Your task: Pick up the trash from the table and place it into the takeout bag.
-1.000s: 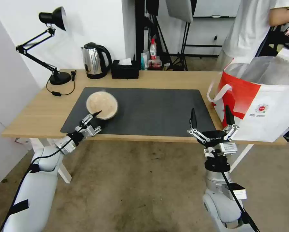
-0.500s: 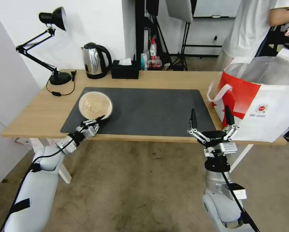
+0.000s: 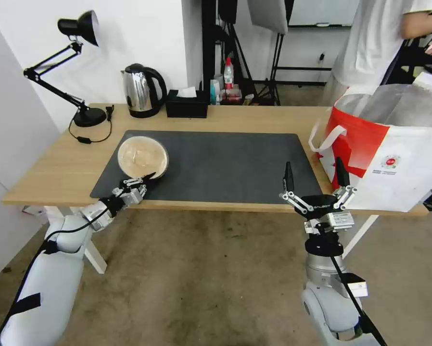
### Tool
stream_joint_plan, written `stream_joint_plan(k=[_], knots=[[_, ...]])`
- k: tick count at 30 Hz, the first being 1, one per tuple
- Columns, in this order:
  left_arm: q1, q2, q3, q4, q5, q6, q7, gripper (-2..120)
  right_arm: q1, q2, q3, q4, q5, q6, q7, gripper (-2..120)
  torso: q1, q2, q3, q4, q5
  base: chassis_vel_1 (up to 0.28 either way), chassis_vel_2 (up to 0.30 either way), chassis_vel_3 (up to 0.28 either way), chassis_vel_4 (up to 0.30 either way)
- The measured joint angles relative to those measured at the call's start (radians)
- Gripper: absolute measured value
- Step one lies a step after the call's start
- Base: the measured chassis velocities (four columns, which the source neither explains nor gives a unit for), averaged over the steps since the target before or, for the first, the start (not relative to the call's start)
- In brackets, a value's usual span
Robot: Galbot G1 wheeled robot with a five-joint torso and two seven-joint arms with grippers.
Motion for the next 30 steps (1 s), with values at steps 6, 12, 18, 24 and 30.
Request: stream_joint_plan(k=[6, 12, 18, 24, 30], knots=[[0.015, 0.014, -0.008, -0.039, -0.009, 0.004, 0.0, 0, -0.002, 0.0, -0.002, 0.01, -0.002, -0.003, -0.001, 100, 0.0, 0.0, 0.0, 0.0002, -0.0002, 0.0, 0.0, 0.0, 0.0], [0.027, 0.067, 0.001, -0.098, -0.06, 0.006, -0.035, 0, -0.003, 0.0, -0.003, 0.018, -0.004, -0.005, -0.002, 100, 0.0, 0.0, 0.0, 0.0002, 0.0, 0.0, 0.0, 0.0, 0.0], [0.031, 0.153, 0.025, -0.17, -0.15, 0.032, -0.073, 0, -0.014, -0.002, -0.003, 0.029, -0.005, -0.005, -0.004, 100, 0.0, 0.0, 0.0, 0.0001, 0.0, 0.0, 0.0, 0.0, 0.0], [0.022, 0.278, 0.016, -0.31, -0.288, 0.082, -0.108, 0, -0.03, -0.003, 0.005, 0.045, -0.007, -0.005, -0.006, 100, 0.0, 0.0, 0.0, 0.0, 0.0002, 0.0, 0.0, 0.0, 0.0], [0.008, 0.365, -0.007, -0.385, -0.374, 0.11, -0.129, 0, -0.051, -0.002, 0.008, 0.054, -0.011, -0.001, -0.008, 100, 0.0, 0.0, 0.0, 0.0001, 0.0001, 0.0, 0.0, 0.0, 0.0]])
